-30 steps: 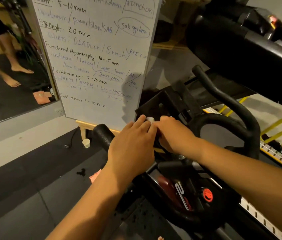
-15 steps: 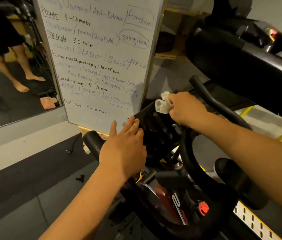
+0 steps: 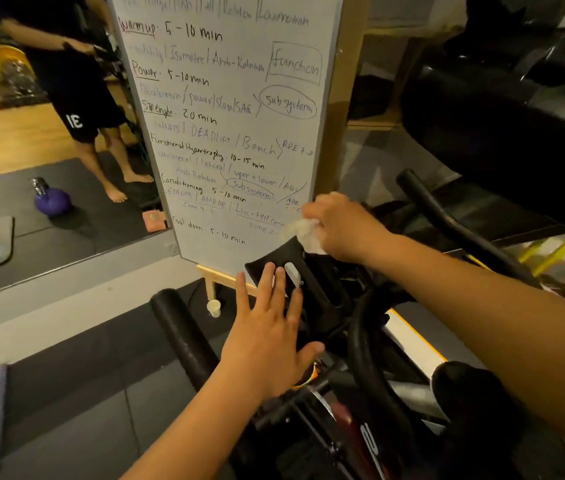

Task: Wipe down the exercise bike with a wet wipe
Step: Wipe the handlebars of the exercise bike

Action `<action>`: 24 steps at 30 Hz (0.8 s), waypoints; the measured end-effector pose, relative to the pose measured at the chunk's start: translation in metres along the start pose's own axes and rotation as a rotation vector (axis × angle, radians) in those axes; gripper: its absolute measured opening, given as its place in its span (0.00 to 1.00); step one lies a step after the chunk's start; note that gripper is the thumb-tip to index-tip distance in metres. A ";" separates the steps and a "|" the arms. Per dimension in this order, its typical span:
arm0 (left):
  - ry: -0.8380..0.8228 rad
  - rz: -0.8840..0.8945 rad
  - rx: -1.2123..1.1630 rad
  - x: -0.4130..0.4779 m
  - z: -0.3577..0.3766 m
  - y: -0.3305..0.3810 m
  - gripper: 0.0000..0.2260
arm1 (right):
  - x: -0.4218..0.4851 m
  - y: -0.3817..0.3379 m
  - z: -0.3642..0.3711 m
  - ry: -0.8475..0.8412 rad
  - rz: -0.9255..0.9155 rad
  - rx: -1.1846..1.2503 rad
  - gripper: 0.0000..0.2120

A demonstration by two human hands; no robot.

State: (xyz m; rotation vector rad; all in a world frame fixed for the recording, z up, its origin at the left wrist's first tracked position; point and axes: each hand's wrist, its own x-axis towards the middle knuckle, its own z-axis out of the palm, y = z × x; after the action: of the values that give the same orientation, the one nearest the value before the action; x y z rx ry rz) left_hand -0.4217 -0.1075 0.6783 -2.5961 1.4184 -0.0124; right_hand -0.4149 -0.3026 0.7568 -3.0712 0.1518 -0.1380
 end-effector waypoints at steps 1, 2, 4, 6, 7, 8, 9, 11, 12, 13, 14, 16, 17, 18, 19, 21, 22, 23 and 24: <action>0.001 -0.003 0.013 0.000 -0.001 0.000 0.39 | -0.003 0.004 0.005 0.050 -0.010 0.023 0.10; 0.001 -0.005 0.031 0.000 -0.002 0.001 0.39 | -0.005 0.009 0.007 0.114 -0.023 0.064 0.10; -0.005 0.002 0.060 0.000 -0.002 0.001 0.38 | -0.015 0.020 0.010 0.197 -0.073 0.110 0.11; -0.009 0.003 0.064 0.000 -0.001 0.001 0.38 | -0.032 0.031 0.016 0.221 -0.164 0.077 0.10; -0.008 0.002 0.062 0.001 -0.001 0.000 0.38 | -0.041 0.036 0.018 0.201 -0.187 0.073 0.08; -0.009 0.003 0.058 0.001 -0.001 0.000 0.38 | -0.050 0.039 0.017 0.174 -0.187 0.086 0.06; -0.012 0.007 0.057 0.001 -0.001 0.000 0.38 | -0.056 0.042 0.012 0.146 -0.167 0.117 0.05; -0.026 0.009 0.059 0.002 -0.001 0.000 0.38 | -0.061 0.046 0.001 -0.006 -0.125 0.105 0.05; -0.030 0.010 0.057 0.002 0.000 0.000 0.38 | -0.062 0.046 -0.002 -0.136 -0.119 0.059 0.06; -0.029 0.009 0.052 0.002 0.000 0.000 0.38 | -0.062 0.046 -0.004 -0.256 -0.108 0.027 0.06; -0.021 0.007 0.047 0.003 0.001 0.000 0.38 | -0.061 0.045 -0.009 -0.341 -0.084 0.019 0.07; 0.002 0.004 0.038 0.003 0.001 0.000 0.38 | -0.054 0.041 -0.023 -0.302 -0.007 0.098 0.08; 0.007 0.005 0.030 0.003 0.002 0.000 0.38 | -0.050 0.038 -0.032 -0.185 0.050 0.181 0.10; 0.011 0.005 0.020 0.003 0.002 0.000 0.38 | -0.047 0.035 -0.040 -0.040 0.096 0.256 0.11; 0.018 0.002 0.012 0.004 0.003 0.000 0.38 | -0.046 0.035 -0.044 0.063 0.132 0.291 0.13; 0.035 0.002 0.003 0.003 0.003 0.000 0.38 | -0.054 0.037 -0.038 0.041 0.202 0.198 0.10; 0.036 0.004 0.003 0.003 0.002 0.001 0.38 | -0.065 0.043 -0.027 -0.035 0.262 0.123 0.08; 0.037 0.005 -0.001 0.002 0.001 0.001 0.38 | -0.080 0.048 -0.017 -0.087 0.349 0.081 0.08; 0.040 0.003 -0.005 0.003 0.001 0.001 0.38 | -0.096 0.051 -0.008 -0.101 0.434 0.077 0.09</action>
State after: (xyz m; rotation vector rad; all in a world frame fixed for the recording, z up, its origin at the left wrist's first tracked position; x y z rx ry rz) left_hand -0.4213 -0.1101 0.6765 -2.6116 1.4377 -0.0614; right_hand -0.5157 -0.3441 0.7532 -2.8760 0.7754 0.0341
